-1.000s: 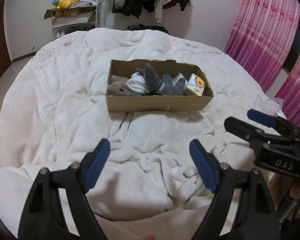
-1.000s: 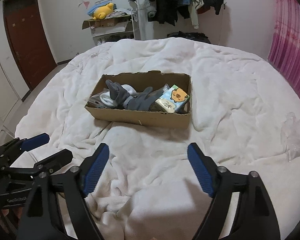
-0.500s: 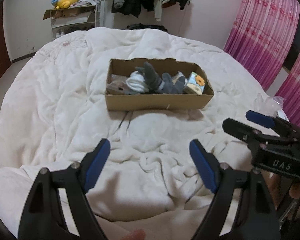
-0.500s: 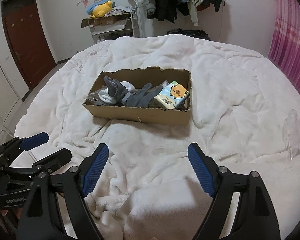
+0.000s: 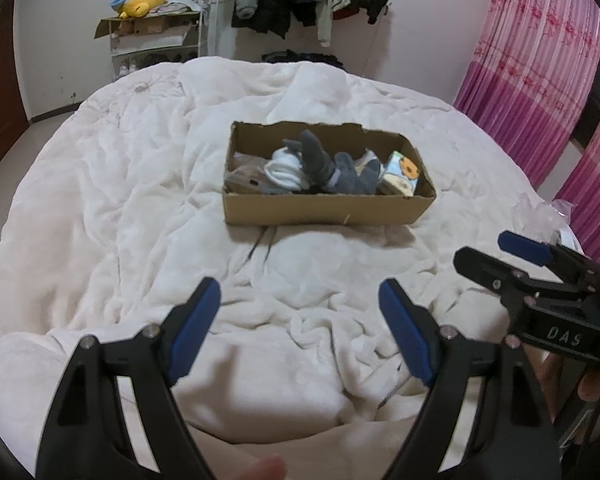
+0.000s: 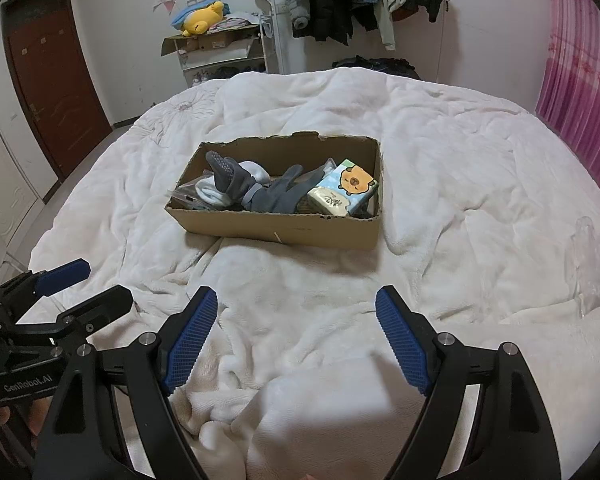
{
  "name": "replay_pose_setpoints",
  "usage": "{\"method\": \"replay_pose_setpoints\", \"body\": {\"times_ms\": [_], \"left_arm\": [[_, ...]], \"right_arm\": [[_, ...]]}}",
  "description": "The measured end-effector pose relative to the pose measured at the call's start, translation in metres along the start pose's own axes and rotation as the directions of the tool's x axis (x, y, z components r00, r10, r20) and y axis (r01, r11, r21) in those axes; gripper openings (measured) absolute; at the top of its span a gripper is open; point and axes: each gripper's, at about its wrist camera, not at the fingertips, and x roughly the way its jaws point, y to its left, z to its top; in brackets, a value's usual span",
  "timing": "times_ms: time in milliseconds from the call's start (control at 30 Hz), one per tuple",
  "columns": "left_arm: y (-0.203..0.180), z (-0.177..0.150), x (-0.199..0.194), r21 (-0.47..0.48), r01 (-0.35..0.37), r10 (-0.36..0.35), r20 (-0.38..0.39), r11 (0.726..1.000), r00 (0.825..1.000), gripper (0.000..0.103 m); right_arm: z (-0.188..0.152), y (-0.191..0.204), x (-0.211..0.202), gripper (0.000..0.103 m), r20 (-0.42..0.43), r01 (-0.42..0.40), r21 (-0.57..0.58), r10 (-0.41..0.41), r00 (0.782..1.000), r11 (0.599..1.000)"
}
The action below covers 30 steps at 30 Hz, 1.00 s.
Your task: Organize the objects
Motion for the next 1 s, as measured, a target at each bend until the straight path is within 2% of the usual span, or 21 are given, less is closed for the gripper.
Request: {"method": "replay_pose_setpoints", "body": {"times_ms": [1000], "left_arm": [[0.0041,-0.0009,0.0028,-0.002,-0.009,0.009,-0.008,1.000,1.000,0.083]], "right_arm": [[-0.0073,0.0022,0.0036,0.084,-0.014,0.005,-0.002,-0.005,1.000,1.000]]}}
